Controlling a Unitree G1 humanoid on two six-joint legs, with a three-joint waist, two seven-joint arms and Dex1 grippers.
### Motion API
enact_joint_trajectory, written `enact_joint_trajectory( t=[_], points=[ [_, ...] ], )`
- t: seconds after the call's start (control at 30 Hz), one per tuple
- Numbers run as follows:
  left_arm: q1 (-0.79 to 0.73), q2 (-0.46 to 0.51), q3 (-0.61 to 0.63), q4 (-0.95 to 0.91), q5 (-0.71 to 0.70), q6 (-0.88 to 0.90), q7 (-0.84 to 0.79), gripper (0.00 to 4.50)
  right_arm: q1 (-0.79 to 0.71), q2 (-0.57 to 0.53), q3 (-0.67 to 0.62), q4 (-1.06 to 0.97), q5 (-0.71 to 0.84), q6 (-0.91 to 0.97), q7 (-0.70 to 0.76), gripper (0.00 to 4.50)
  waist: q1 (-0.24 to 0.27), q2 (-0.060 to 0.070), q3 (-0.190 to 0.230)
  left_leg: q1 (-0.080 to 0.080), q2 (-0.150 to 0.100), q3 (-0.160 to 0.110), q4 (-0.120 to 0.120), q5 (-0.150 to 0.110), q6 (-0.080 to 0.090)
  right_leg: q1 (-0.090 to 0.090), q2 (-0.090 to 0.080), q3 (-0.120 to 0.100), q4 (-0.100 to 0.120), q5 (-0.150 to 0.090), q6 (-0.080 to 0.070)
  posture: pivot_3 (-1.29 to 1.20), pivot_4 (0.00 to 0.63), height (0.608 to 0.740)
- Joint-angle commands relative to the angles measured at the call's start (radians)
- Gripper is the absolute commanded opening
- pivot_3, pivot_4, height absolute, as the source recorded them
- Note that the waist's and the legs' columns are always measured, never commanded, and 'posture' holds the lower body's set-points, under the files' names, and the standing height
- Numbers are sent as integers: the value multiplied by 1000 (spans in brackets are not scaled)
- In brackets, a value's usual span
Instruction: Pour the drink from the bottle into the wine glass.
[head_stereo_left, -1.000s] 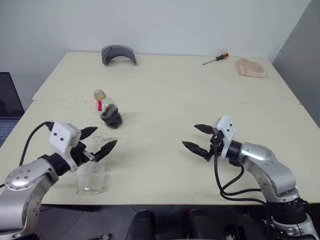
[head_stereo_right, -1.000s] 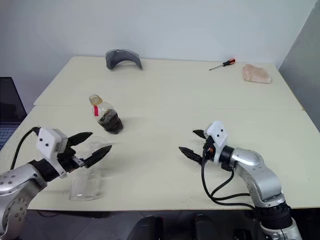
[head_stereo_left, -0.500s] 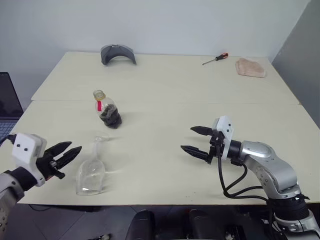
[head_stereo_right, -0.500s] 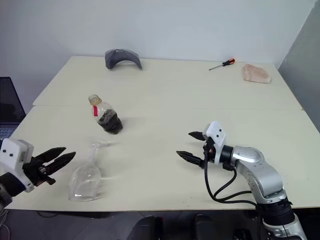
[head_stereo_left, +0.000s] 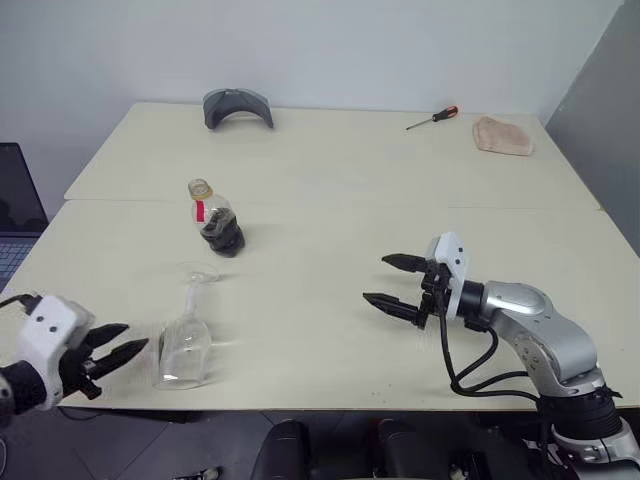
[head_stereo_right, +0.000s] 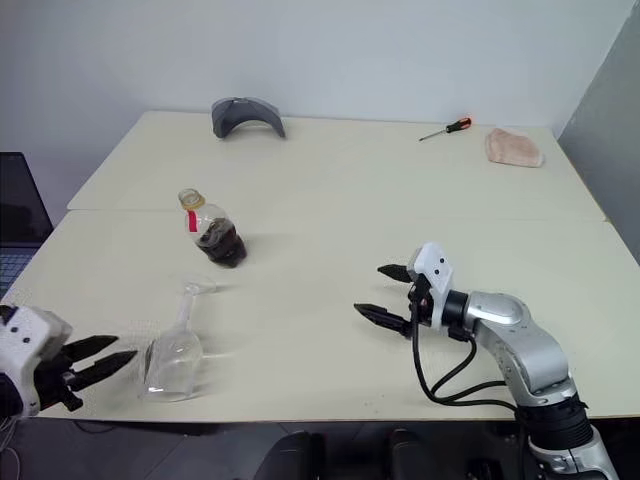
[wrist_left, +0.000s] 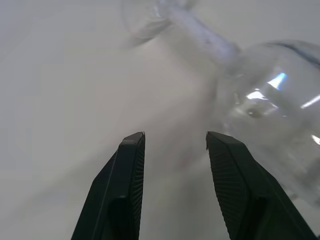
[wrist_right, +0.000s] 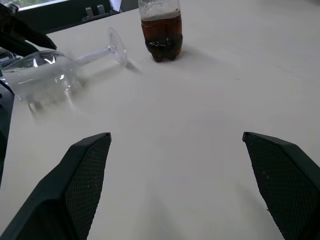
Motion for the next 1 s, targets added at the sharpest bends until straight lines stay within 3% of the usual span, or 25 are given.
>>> enact_joint_trajectory(
  t=[0.03, 1.0],
  points=[
    [-14, 21, -15, -25, 5, 8, -13, 2021, -11, -16, -15, -43, 34, 18, 12, 4500, 0, 0, 0, 0, 0, 0, 0, 0, 0, 0, 0, 0, 0, 0, 0, 0, 150, 740],
    [-304, -76, -386, -50, -4, 19, 22, 2021, -1, -82, -21, -57, 47, 31, 22, 4500, 1, 0, 0, 0, 0, 1, -1, 0, 0, 0, 1, 0, 1, 0, 1, 0, 150, 740]
  ],
)
